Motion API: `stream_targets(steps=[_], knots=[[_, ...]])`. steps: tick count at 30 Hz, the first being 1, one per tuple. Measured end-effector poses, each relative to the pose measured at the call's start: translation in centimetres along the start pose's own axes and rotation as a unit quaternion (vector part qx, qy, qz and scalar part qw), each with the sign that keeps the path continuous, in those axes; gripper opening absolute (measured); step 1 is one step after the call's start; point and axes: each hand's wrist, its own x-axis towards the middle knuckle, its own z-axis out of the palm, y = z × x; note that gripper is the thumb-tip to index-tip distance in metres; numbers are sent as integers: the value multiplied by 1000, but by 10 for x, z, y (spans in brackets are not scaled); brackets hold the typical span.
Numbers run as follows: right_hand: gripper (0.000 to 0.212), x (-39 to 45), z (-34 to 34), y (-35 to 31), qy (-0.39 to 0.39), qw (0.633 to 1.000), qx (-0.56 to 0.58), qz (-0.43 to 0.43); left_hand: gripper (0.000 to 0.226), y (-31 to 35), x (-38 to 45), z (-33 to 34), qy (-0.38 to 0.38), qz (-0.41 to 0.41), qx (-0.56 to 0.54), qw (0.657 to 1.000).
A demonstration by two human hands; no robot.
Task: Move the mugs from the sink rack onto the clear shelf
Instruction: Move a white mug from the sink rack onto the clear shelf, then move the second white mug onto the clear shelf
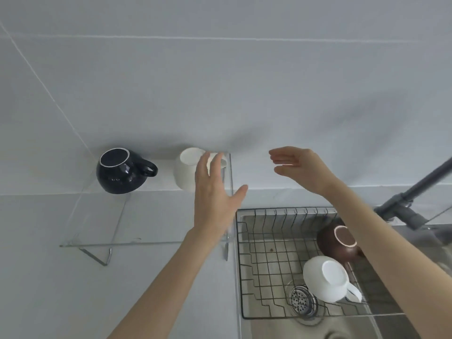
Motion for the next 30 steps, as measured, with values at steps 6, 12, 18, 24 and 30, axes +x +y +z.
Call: stream_targets(steps=[6, 12, 18, 24, 30], knots=[[25, -87, -37, 77, 27, 990, -42, 128, 61, 30, -63, 69, -176, 46, -53, 982], [33, -135, -31, 177, -17, 959, -90, 269, 82, 14, -105, 150, -399, -69, -38, 913], [29, -149, -17, 228, -81, 927, -161, 329, 91, -6, -114, 200, -493, -95, 11, 865], [31, -153, -14, 239, -69, 928, -127, 342, 96, -17, -125, 222, -505, -96, 13, 857], [22, -152, -15, 239, -35, 937, -103, 331, 90, -17, -128, 226, -459, -98, -15, 883]])
